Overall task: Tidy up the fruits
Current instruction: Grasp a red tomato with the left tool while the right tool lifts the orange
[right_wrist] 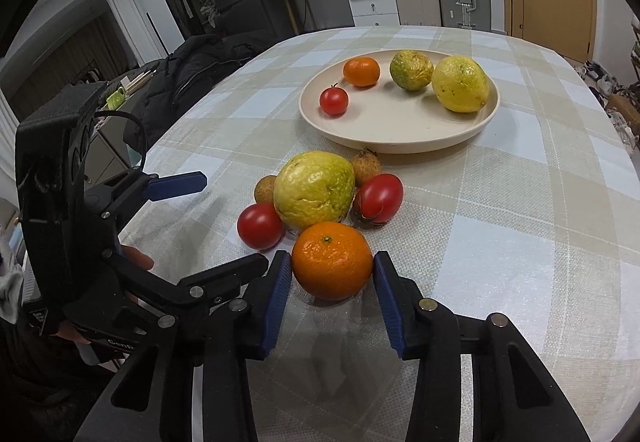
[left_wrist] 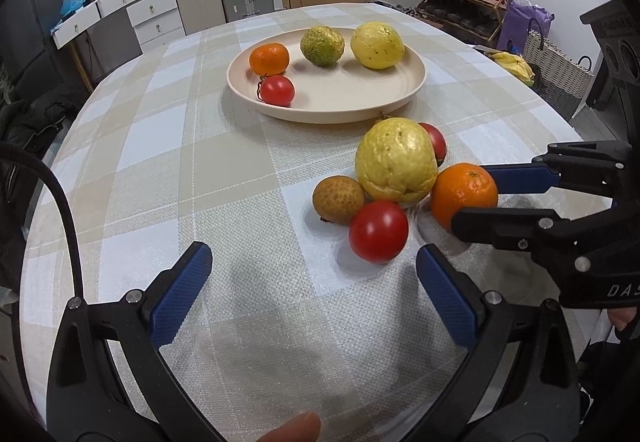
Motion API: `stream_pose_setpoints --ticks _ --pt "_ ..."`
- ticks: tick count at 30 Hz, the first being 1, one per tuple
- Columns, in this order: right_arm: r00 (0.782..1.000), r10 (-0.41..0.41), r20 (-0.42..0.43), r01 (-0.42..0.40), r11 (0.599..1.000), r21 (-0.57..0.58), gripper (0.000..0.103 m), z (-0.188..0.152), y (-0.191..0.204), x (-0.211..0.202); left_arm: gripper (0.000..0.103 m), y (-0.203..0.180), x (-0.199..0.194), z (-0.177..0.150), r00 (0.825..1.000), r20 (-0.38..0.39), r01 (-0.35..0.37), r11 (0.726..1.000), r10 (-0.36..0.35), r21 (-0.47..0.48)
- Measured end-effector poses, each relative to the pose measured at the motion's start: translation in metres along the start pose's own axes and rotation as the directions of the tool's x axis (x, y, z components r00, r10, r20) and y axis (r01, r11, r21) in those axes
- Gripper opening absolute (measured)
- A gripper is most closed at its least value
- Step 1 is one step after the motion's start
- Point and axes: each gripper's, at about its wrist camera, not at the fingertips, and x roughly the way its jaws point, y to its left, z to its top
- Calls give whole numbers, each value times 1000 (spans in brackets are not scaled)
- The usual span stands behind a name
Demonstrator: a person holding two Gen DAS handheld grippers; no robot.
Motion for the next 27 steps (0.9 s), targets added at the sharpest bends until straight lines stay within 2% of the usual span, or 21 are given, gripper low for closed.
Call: stream_pose_setpoints --ticks 5,11,12,14,20,23,27 --pt "1000 -1 23 2 1000 -18 42 1 2 -7 102 0 0 0 1000 0 2 1000 -2 0" --pt "998 -10 60 9 1000 17 42 3 -8 -19 100 -2 -2 0 1000 6 31 1000 -31 5" --pt "998 -12 62 10 1000 24 42 4 -10 -20 97 -3 -2 0 999 7 43 999 -43 10" --pt "998 -14 65 12 999 37 42 4 -13 -21 82 -7 -3 0 998 1 66 997 -66 31" --pt "998 -15 67 12 999 41 42 5 -13 -22 56 -15 -2 -2 993 -6 117 992 -116 56" --pt "998 -12 67 10 999 39 42 4 -13 -22 48 -14 -5 -2 989 4 147 988 -147 50" --pt "998 -12 64 9 999 41 42 4 -13 -22 47 -11 -8 -1 984 20 175 984 -176 30"
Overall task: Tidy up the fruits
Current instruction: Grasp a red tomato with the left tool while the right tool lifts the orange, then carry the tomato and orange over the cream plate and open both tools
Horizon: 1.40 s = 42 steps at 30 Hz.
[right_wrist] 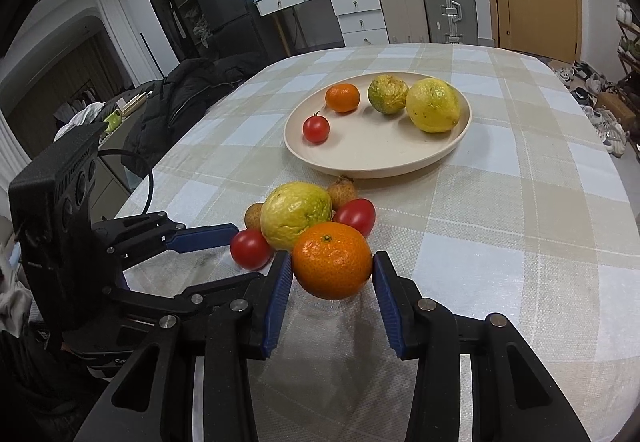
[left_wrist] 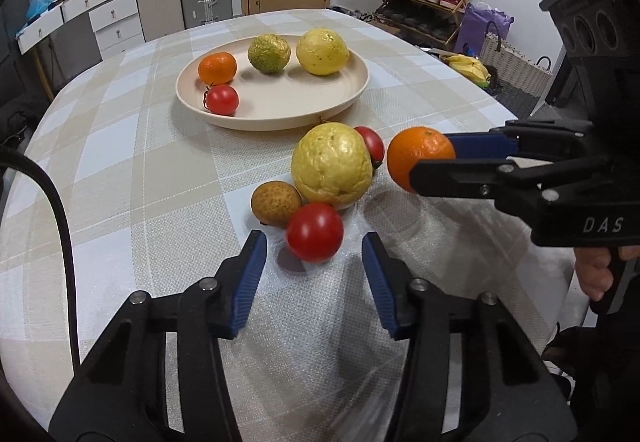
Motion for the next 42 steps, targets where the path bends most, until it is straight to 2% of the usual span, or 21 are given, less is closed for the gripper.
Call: stream_pose_setpoints --ticks 3,5,11,25,35,42 --pt "1000 1 0 -1 1000 -2 42 0 0 -1 47 3 -1 1 1000 10 17 1000 -17 -19" --pt "1000 2 0 -2 1000 -2 42 0 0 -1 38 3 -1 1 999 8 37 999 -36 -22" --pt "1000 3 -3 -3 1000 0 42 0 0 -1 27 1 -1 0 999 6 51 999 -51 -19" --pt "1000 1 0 -1 1000 6 42 -1 -2 0 26 1 -6 1 997 22 74 997 -73 -23" --pt "1000 4 30 -4 1000 16 42 2 -5 -6 26 3 -22 6 993 76 93 995 -90 -28" --pt "999 7 39 -8 1000 16 42 2 -5 -7 26 12 -33 10 990 125 70 996 -63 -50"
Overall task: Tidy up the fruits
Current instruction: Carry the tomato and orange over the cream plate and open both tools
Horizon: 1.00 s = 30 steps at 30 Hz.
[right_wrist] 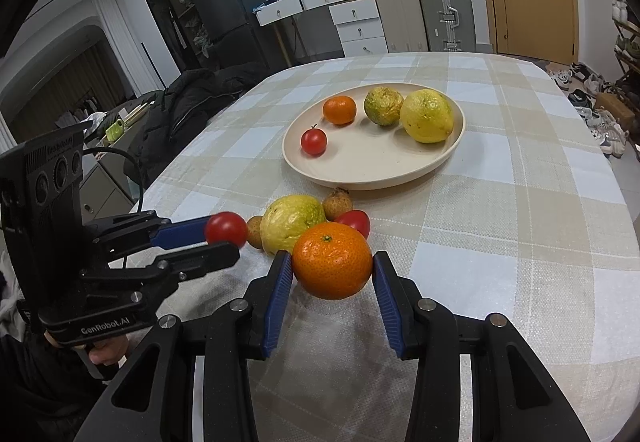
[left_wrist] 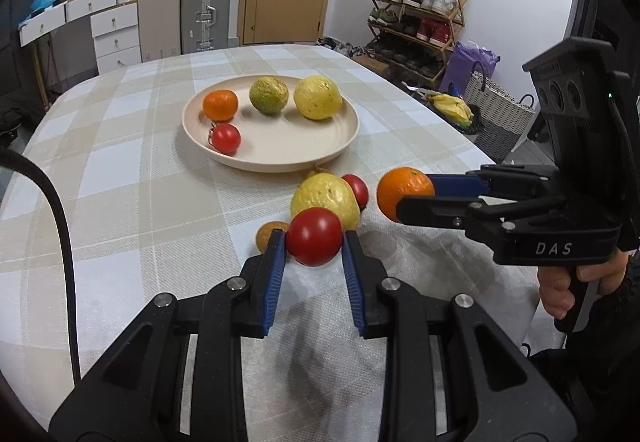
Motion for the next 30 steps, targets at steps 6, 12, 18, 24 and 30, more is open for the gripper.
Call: stream_pose_setpoints --ticks 6,12,18,24,30 --pt "1000 8 10 -8 1000 5 42 1 -1 -1 26 9 -8 4 999 31 -17 1000 17 -25" --pt "1000 3 25 -3 1000 3 42 1 0 -4 26 15 -16 7 997 65 -36 998 39 -43" --pt "998 -5 63 4 1000 13 42 2 -2 -8 26 22 -20 8 994 88 -54 996 60 -71" --pt "996 -25 80 23 999 25 42 2 -4 -6 26 25 -24 9 990 113 -77 994 85 -76" --pt "993 -41 112 38 999 29 42 3 -2 -3 26 27 -21 13 986 132 -90 993 100 -80"
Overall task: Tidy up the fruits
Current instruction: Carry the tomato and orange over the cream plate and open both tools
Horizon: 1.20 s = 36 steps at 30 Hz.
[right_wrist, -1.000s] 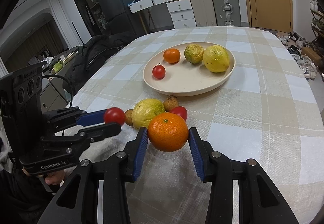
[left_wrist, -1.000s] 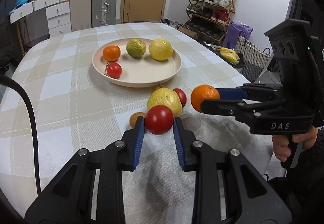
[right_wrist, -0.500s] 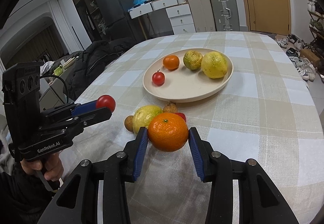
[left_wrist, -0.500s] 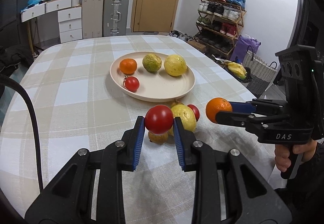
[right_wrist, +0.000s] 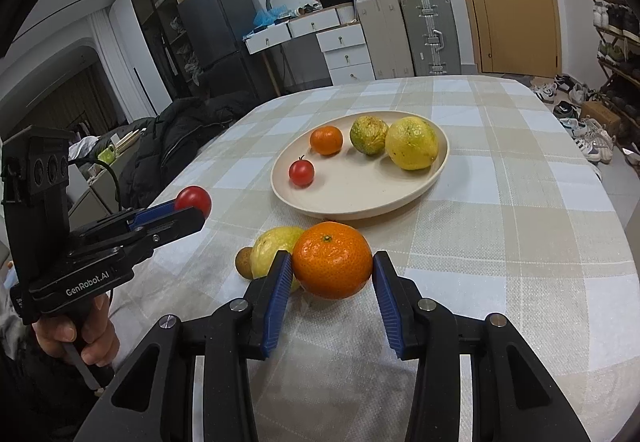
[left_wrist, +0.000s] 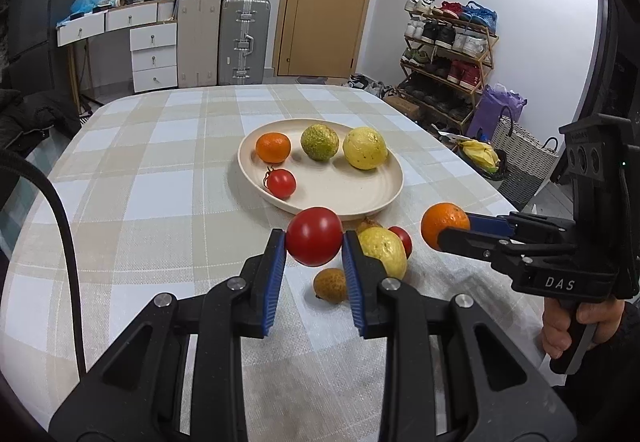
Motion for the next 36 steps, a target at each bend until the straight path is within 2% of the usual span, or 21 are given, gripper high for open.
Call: stream_pose_setpoints --ticks 12,19,36 --pt "999 -28 35 28 1000 1 42 16 -1 8 26 -4 18 13 999 36 -20 1000 20 12" --pt "999 -11 38 9 999 37 42 32 -8 18 26 -6 33 23 999 38 -25 999 24 21" --pt "1000 -16 12 15 997 78 42 50 -23 44 26 -1 89 45 999 -8 -42 999 42 12"
